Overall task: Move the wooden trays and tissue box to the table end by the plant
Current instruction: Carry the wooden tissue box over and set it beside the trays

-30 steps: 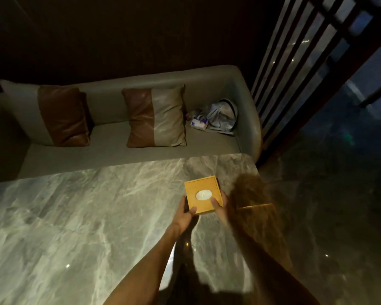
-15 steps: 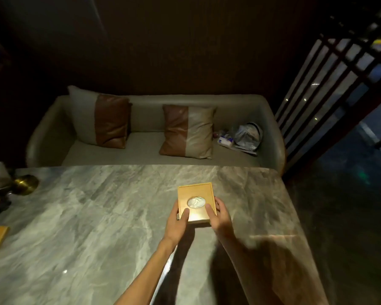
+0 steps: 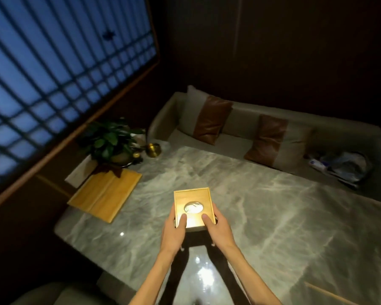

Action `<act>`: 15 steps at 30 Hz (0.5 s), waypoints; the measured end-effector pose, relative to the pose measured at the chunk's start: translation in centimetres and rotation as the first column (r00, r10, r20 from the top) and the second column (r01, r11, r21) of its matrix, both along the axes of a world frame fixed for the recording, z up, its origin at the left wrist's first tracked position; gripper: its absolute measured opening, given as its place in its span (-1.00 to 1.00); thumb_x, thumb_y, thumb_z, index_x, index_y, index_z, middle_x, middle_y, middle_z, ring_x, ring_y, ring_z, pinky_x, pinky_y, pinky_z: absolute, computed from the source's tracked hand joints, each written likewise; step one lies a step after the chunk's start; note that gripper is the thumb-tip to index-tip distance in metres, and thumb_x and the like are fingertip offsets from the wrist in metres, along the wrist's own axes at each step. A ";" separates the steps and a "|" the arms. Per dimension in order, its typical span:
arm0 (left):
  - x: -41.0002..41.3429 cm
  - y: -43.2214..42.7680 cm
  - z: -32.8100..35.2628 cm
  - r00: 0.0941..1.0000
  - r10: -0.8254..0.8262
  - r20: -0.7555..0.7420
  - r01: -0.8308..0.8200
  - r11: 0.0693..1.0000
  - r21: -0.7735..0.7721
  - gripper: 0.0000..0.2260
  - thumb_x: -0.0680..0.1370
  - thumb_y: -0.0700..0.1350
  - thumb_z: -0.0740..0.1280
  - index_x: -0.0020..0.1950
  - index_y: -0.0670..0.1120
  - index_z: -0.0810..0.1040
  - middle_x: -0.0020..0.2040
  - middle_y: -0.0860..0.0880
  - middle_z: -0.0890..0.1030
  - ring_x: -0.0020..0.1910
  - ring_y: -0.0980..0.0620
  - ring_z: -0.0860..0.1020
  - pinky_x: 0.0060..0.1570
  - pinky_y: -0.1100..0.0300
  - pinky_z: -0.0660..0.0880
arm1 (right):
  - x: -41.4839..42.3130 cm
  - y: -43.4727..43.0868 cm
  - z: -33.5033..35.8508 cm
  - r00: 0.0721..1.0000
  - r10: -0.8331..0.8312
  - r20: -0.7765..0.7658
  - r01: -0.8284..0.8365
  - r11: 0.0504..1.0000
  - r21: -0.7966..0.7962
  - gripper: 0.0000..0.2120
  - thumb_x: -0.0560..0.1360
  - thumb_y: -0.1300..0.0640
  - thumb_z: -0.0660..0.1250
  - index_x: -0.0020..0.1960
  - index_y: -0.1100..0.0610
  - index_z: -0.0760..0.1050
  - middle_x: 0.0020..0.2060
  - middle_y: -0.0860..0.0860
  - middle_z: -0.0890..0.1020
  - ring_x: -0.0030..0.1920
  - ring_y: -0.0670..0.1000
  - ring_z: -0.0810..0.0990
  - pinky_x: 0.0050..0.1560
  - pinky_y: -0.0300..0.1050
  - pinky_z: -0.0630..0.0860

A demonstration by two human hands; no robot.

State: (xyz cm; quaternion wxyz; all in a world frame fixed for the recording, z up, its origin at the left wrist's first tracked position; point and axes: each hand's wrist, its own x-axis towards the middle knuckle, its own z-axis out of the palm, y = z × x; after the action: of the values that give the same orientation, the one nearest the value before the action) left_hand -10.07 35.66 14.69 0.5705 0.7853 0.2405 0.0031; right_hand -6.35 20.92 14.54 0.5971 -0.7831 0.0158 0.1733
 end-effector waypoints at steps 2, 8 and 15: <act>-2.4 1.9 0.3 0.997 0.081 0.013 -0.081 0.997 0.017 -0.60 0.59 -0.01 0.24 0.43 0.16 0.32 0.16 0.22 0.54 0.09 0.27 0.52 0.07 0.32 0.41 | -1.2 2.4 0.0 0.996 0.085 0.033 -0.085 0.996 0.002 -0.64 0.53 0.11 0.31 0.27 -0.20 0.45 0.08 -0.18 0.65 0.14 -0.11 0.62 0.11 -0.21 0.54; -9.7 5.0 0.7 0.949 0.310 0.058 -0.313 0.948 0.050 -0.68 0.62 -0.05 0.21 0.37 0.16 0.36 0.20 0.21 0.55 0.13 0.40 0.51 0.10 0.47 0.44 | -4.5 8.3 -1.3 0.946 0.323 0.034 -0.322 0.946 -0.031 -0.61 0.51 0.13 0.30 0.31 -0.13 0.47 0.14 0.02 0.64 0.17 0.02 0.60 0.24 0.10 0.54; -14.7 10.7 -1.2 0.830 0.557 -0.030 -0.553 0.828 0.091 -0.64 0.60 -0.01 0.22 0.40 0.16 0.35 0.14 0.23 0.53 0.17 0.18 0.49 0.13 0.25 0.38 | -7.4 16.1 -2.2 0.862 0.507 -0.023 -0.508 0.862 -0.011 -0.57 0.52 0.18 0.28 0.24 -0.29 0.46 0.06 -0.21 0.66 0.11 -0.18 0.60 0.13 -0.24 0.53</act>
State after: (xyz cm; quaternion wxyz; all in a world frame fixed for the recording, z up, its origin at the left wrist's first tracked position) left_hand -24.81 46.38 13.47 0.5069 0.7031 0.4735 0.1563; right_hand -13.74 37.04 12.30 0.5238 -0.7629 -0.1834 0.3317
